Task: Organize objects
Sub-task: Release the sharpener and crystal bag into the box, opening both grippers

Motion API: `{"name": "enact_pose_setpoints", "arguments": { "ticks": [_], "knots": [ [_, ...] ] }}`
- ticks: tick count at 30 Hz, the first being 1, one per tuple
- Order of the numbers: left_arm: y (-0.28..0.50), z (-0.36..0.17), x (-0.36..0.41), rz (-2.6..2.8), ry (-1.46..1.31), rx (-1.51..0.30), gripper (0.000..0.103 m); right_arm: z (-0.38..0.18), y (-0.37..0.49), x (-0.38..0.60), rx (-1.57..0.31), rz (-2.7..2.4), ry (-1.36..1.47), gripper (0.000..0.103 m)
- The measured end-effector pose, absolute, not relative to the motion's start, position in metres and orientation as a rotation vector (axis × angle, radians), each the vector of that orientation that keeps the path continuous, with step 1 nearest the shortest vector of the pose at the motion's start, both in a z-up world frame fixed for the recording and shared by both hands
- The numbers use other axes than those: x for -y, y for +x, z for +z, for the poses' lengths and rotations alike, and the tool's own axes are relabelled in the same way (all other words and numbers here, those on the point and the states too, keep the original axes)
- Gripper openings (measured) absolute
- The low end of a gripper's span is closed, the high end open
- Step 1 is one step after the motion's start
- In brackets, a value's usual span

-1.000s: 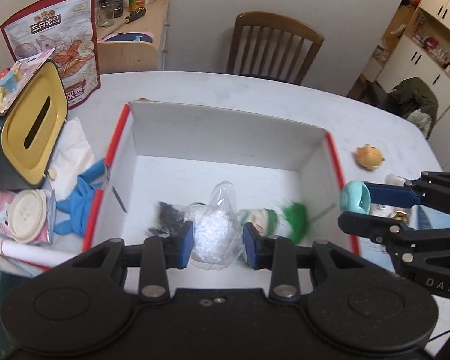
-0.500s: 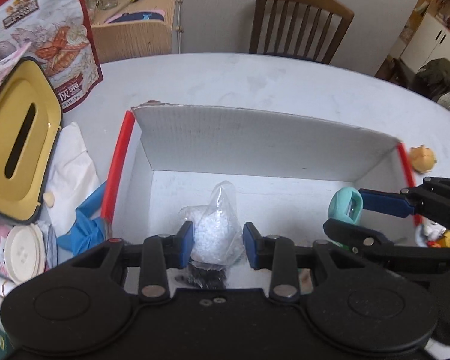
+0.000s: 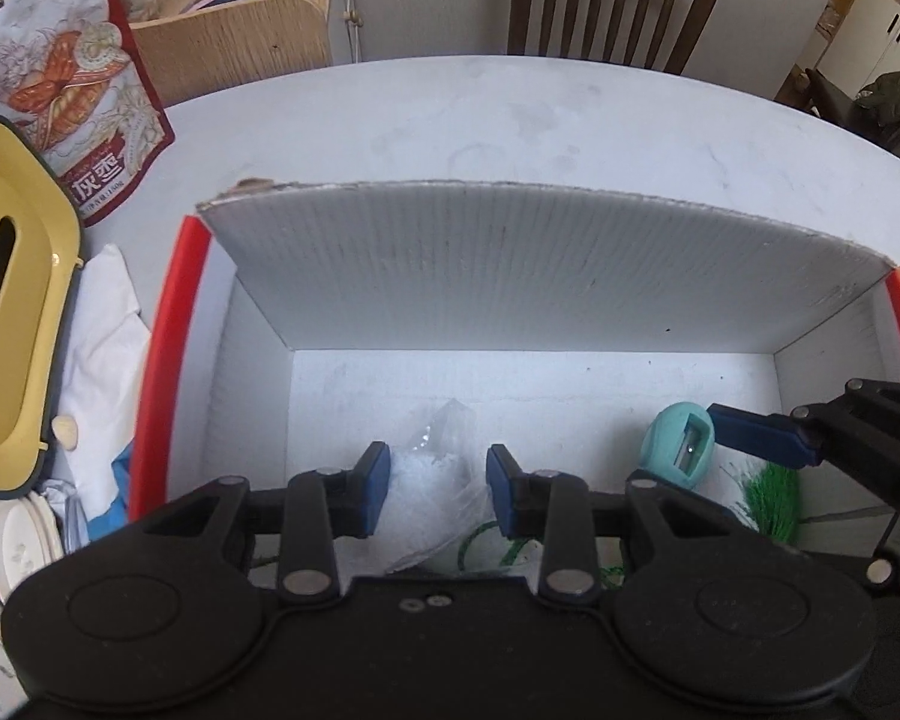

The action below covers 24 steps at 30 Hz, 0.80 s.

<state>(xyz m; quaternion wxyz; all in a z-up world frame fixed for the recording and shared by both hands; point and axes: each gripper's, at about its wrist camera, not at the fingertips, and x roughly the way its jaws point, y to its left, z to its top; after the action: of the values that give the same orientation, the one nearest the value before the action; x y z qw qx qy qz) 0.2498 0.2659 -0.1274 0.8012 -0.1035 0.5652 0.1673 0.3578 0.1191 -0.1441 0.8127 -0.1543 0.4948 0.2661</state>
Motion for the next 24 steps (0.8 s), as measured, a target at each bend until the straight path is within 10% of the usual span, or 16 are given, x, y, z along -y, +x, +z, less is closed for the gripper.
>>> {"name": "enact_pose_setpoints", "arguments": {
  "ticks": [24],
  "knots": [
    [0.236,-0.106,-0.252,0.330,-0.225,-1.175,0.060,-0.114,0.348,-0.093,-1.106,0.581,-0.253,0.047]
  ]
}}
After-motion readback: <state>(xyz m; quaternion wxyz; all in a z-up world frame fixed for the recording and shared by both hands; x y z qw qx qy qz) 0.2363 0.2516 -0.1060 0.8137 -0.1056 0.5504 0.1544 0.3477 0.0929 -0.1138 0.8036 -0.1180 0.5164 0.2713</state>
